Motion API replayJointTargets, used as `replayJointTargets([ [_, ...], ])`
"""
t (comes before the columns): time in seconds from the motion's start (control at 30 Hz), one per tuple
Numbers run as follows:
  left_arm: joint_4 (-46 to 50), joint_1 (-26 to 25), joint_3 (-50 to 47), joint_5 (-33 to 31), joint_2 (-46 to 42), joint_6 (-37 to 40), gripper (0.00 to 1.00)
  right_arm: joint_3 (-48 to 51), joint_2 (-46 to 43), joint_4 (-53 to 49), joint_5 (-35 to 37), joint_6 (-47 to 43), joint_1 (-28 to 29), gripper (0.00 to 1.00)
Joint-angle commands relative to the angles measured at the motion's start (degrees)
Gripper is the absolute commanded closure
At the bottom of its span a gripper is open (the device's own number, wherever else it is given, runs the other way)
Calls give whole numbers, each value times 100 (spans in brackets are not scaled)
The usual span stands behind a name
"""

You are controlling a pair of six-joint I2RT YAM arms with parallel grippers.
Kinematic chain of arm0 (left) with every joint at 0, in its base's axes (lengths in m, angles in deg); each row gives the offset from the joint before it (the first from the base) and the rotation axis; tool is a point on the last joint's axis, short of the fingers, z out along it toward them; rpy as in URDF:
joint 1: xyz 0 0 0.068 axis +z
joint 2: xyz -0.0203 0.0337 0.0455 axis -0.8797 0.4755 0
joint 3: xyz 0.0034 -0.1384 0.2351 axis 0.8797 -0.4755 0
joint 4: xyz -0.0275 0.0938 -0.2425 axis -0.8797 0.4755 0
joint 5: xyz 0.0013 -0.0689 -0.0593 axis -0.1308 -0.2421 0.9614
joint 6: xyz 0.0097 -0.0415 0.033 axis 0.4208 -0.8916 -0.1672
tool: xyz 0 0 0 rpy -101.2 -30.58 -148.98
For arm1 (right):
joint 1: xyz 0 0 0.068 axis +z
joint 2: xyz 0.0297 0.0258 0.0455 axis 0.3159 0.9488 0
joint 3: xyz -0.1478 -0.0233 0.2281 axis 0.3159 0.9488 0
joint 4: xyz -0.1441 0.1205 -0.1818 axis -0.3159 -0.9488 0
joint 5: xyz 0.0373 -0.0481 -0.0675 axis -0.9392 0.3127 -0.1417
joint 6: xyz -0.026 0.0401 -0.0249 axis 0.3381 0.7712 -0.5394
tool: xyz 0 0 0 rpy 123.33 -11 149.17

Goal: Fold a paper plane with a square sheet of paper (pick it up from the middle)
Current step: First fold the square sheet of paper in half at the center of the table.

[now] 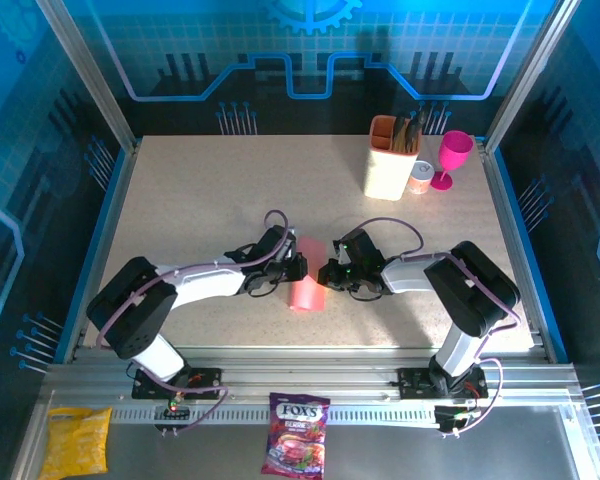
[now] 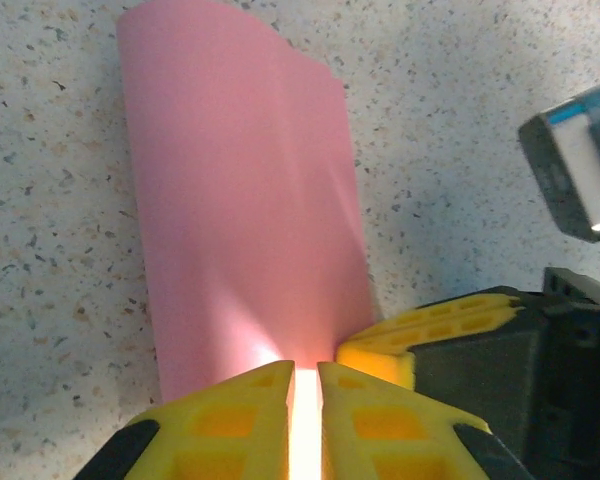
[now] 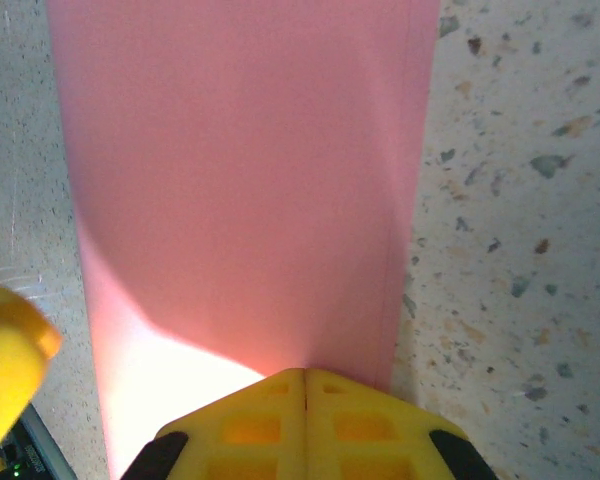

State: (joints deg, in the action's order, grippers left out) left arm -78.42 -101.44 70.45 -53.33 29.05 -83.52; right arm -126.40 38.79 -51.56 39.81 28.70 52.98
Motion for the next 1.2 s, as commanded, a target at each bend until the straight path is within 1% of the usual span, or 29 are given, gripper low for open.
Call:
replayJointTargets([
  [0.0, -156, 77, 17, 160, 209, 157, 86, 179, 242, -342, 144, 22, 106, 100],
  [0.33, -525, 274, -379, -53, 778, 203, 88, 239, 300, -297, 111, 15, 112, 100],
  [0.4, -539, 275, -431, -45, 788, 185, 88, 250, 296, -288, 108, 13, 111, 100],
  [0.53, -485, 274, -429, 41, 469, 161, 87, 272, 269, -305, 122, 4, 112, 100],
  [0.63, -325, 274, -278, 46, 173, 262, 84, 269, 257, -308, 118, -1, 107, 100],
  [0.77, -49, 340, 91, 68, 110, 515, 83, 260, 277, -306, 117, -1, 119, 100],
  [1.03, 80, 586, 671, 196, 656, 910, 88, 262, 288, -313, 117, -13, 138, 100],
  [1.17, 58, 738, 897, 219, 983, 1014, 89, 269, 298, -334, 113, -29, 138, 100],
])
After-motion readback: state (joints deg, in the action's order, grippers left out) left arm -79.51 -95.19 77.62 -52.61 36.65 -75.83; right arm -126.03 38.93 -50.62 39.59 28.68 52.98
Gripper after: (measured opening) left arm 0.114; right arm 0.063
